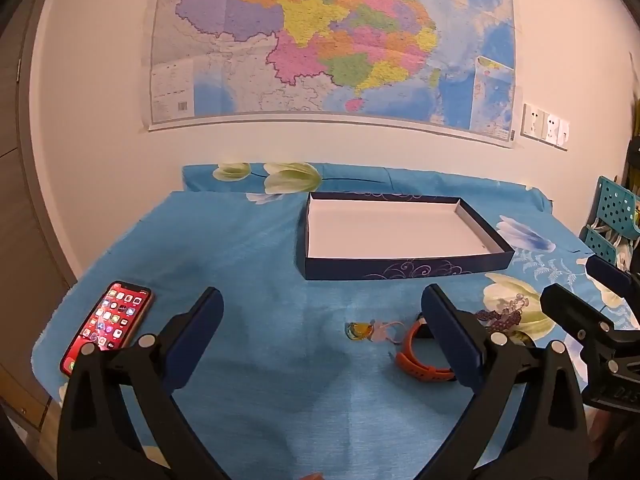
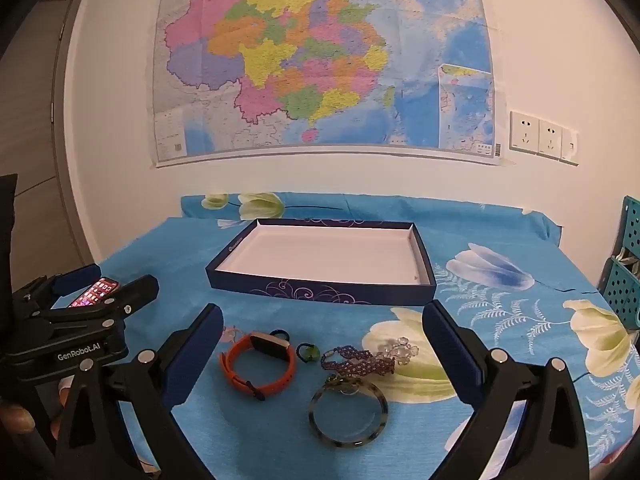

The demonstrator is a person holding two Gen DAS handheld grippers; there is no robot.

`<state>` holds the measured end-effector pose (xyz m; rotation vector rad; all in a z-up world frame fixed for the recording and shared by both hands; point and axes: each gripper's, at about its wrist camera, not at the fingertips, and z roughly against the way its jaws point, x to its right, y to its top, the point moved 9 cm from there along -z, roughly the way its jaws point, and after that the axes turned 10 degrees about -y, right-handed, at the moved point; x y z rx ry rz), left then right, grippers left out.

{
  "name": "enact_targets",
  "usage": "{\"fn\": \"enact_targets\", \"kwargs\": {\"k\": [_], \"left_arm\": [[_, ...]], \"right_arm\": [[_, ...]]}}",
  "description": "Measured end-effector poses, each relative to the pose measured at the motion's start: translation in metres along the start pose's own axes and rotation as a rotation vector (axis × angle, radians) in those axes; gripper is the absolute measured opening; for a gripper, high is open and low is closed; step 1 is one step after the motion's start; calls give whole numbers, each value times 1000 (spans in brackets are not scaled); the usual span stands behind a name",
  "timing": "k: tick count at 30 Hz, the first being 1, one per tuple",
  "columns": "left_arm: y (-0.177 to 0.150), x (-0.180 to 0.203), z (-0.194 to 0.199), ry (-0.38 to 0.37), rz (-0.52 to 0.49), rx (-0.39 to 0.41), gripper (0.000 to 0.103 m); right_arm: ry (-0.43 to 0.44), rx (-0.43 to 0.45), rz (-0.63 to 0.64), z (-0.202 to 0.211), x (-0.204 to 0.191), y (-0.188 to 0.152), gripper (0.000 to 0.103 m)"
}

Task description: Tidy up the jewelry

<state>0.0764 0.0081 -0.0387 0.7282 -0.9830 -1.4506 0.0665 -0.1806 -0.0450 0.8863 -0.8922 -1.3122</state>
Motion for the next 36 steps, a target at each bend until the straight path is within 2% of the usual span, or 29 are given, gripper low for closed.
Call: {"fn": "enact_targets", "kwargs": {"k": [36], "left_arm": [[4, 1, 3, 13, -15, 5, 97]], "right_arm": [[12, -2, -10, 0, -1, -2, 96]]}}
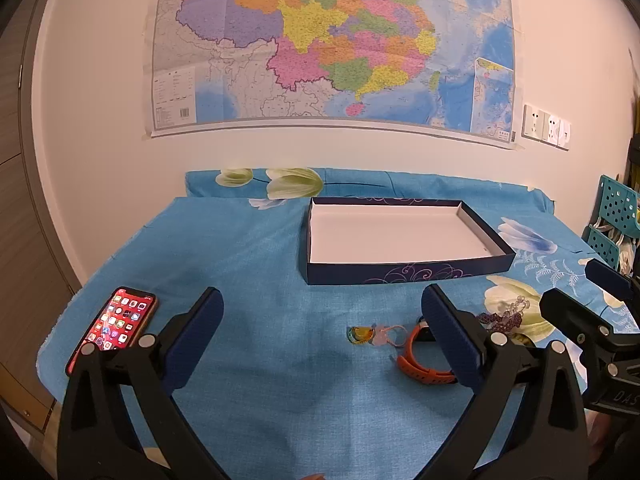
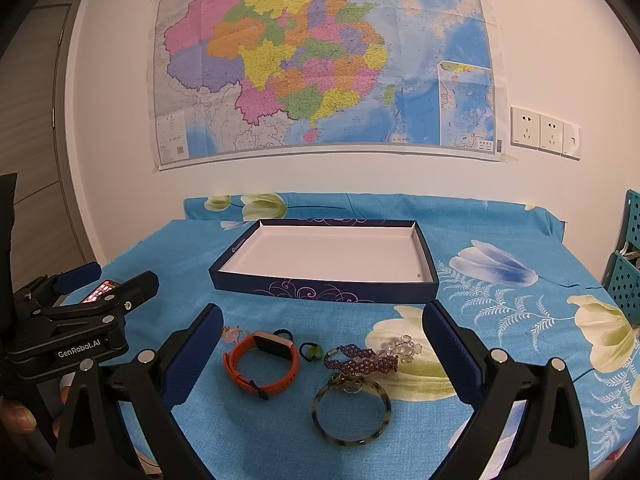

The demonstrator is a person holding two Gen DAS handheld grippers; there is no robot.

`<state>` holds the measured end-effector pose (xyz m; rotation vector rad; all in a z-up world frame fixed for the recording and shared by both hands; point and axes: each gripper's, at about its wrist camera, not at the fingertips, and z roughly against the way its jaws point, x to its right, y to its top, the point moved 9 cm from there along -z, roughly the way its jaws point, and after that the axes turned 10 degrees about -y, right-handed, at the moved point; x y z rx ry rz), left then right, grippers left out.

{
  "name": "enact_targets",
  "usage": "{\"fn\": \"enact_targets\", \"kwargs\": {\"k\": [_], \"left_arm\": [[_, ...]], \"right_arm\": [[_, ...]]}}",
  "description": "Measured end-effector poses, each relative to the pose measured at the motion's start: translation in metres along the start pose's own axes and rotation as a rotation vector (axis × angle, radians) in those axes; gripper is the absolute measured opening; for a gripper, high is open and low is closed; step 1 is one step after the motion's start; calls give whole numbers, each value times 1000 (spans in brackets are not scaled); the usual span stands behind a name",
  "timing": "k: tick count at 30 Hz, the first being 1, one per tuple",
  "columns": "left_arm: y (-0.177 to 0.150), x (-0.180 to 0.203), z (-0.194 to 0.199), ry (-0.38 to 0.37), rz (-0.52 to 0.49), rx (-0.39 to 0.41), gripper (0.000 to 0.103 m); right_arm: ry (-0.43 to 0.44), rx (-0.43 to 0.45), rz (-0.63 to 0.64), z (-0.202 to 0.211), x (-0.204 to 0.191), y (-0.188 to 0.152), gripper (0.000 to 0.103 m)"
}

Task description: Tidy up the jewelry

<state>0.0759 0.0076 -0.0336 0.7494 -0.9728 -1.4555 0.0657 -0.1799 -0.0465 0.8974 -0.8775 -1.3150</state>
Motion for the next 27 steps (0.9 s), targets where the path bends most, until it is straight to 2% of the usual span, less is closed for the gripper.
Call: {"fn": "enact_targets", "kwargs": {"k": [27], "left_arm": [[0, 2, -1, 1, -2, -1, 97]], "right_arm": [[6, 0, -7, -1, 1, -1, 96]]}}
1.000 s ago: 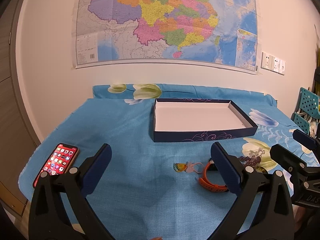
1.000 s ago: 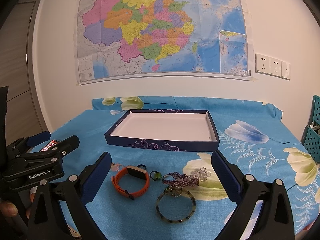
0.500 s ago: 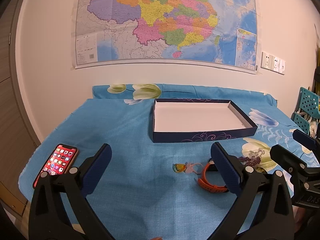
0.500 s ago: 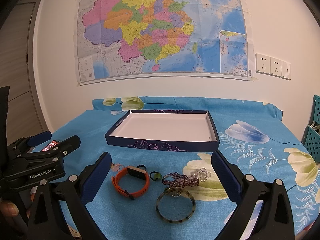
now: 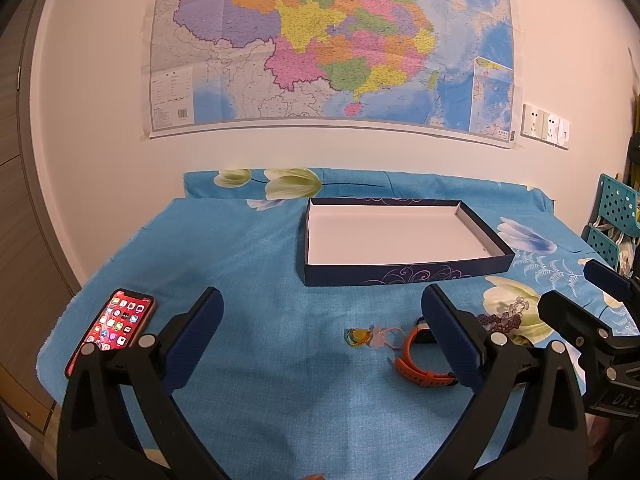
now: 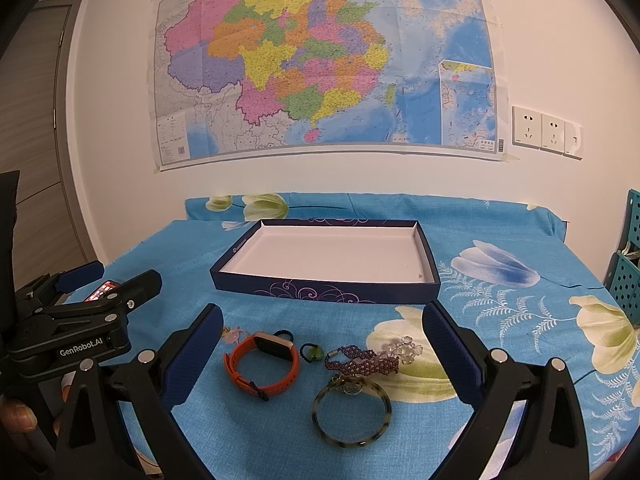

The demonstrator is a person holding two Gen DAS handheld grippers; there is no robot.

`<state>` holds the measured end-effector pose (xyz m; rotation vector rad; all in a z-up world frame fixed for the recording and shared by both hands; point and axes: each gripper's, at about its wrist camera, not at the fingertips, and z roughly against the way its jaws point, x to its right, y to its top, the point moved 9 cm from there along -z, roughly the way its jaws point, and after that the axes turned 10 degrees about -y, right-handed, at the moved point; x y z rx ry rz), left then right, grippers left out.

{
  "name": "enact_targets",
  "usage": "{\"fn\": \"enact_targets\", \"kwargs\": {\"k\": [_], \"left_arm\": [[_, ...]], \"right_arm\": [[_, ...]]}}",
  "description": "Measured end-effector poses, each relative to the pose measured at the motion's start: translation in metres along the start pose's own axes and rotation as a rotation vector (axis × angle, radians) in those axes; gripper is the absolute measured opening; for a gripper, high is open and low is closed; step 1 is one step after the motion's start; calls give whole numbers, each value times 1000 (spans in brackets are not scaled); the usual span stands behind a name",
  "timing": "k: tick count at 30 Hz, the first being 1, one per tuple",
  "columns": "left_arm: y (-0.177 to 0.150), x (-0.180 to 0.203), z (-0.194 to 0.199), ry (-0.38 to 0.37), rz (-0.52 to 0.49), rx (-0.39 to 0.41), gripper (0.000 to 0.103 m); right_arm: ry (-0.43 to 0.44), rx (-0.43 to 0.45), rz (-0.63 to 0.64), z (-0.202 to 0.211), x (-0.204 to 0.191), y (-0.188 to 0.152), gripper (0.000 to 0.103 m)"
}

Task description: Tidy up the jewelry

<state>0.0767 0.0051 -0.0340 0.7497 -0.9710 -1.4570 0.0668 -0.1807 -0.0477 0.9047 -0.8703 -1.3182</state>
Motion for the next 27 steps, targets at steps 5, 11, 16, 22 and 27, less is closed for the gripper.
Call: {"fn": "enact_targets", "kwargs": {"k": [5, 11, 16, 22, 27], "left_arm": [[0, 1, 0, 2, 0, 2, 97], [0, 1, 0, 2, 0, 1, 97], [0, 1, 0, 2, -1, 2, 97], [-1, 3, -2, 0, 1, -2, 98], [-3, 5, -6, -2, 0, -8, 97]], "right_arm": [[1, -2, 0, 0, -1, -1, 96], [3, -2, -2, 0, -2, -2, 96], [5, -3, -3, 0, -2, -1, 96], [5, -5, -3, -1, -2, -2, 96], [6, -6, -3, -1, -3, -2, 96]]}}
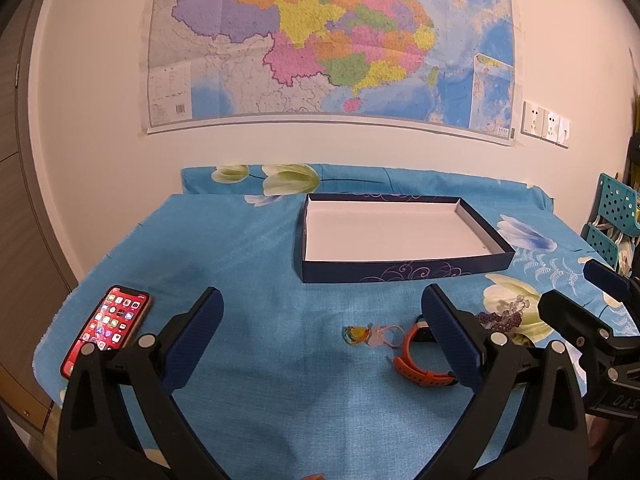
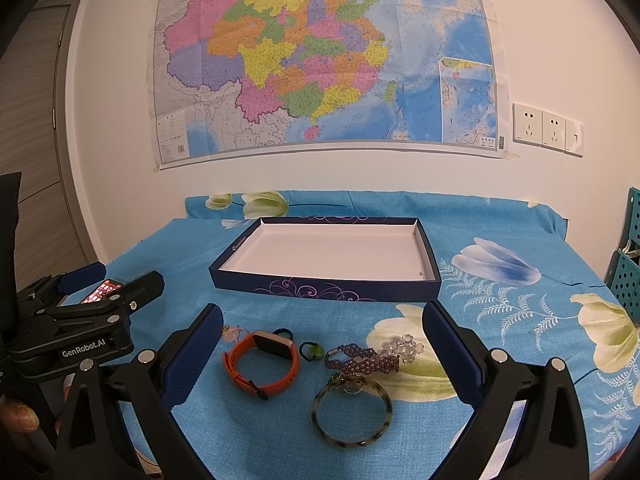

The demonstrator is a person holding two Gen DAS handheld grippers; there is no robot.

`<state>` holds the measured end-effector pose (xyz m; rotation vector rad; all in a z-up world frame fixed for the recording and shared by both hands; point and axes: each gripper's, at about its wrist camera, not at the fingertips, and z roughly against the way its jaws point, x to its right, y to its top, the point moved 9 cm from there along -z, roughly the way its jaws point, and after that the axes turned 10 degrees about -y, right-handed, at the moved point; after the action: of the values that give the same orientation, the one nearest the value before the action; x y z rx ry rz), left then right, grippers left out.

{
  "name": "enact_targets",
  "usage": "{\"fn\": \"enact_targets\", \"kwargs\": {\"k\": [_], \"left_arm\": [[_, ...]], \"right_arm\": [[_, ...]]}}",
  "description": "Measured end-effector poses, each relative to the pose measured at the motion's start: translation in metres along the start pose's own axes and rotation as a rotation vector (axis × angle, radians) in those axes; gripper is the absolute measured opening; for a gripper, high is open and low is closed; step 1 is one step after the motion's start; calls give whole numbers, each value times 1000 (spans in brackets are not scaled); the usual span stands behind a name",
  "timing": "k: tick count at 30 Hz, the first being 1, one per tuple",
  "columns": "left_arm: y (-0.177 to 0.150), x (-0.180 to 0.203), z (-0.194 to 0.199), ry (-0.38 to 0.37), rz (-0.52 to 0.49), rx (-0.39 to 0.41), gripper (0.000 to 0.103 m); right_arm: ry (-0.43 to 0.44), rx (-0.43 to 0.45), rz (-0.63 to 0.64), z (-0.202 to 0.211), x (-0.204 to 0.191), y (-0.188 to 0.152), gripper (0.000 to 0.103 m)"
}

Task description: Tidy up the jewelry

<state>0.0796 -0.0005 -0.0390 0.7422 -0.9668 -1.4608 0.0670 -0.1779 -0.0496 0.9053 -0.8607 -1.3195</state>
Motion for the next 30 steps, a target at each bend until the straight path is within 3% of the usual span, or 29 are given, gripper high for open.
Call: {"fn": "enact_targets", "kwargs": {"k": [20, 30], "left_arm": [[-4, 5, -6, -9, 2, -19, 97], [-24, 17, -40, -106, -35, -140, 97]], "right_arm": [[-2, -8, -1, -4, 3, 0, 96], [-45, -100, 2, -21, 32, -21, 96]]}}
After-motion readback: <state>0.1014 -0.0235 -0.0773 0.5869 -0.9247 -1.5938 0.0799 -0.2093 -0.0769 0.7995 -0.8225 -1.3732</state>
